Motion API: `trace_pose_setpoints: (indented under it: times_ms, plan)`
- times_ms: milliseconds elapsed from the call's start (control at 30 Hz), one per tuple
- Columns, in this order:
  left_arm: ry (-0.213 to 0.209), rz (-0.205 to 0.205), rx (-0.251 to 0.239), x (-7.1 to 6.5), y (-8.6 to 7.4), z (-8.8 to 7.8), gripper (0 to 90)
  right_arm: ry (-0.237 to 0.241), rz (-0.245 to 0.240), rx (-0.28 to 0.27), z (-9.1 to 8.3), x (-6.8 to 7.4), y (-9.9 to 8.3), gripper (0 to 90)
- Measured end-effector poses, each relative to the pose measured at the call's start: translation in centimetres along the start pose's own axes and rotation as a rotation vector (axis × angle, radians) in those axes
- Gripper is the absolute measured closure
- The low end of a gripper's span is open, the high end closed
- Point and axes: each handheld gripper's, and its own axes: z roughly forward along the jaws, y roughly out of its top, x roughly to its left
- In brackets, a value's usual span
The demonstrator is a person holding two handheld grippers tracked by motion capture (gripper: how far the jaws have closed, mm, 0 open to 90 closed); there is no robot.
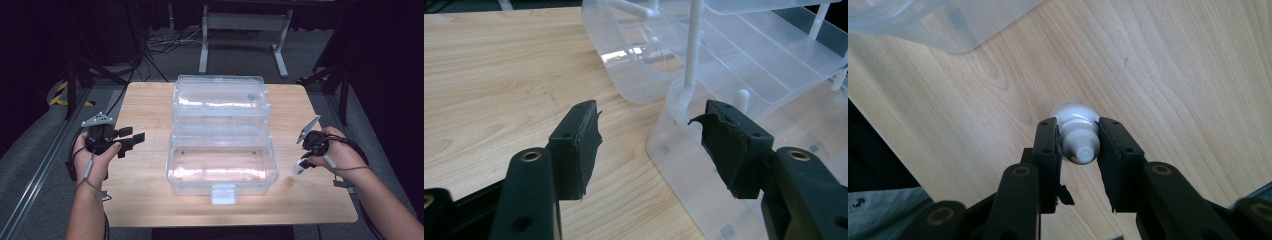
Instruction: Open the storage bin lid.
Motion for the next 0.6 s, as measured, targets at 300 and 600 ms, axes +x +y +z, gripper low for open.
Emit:
trace_pose_setpoints:
  times_ms: [300, 600]
  plan:
    - [0.000, 0.001, 0.000, 0.0, 0.0, 0.0, 40.8, -0.003, -0.020, -0.021, -1.9, 0.2, 0.6, 71.7]
    - [0.000, 0.003, 0.001, 0.1, 0.0, 0.0, 40.7, -0.007, -0.056, -0.028, -3.5, 0.7, 1.4, 71.6]
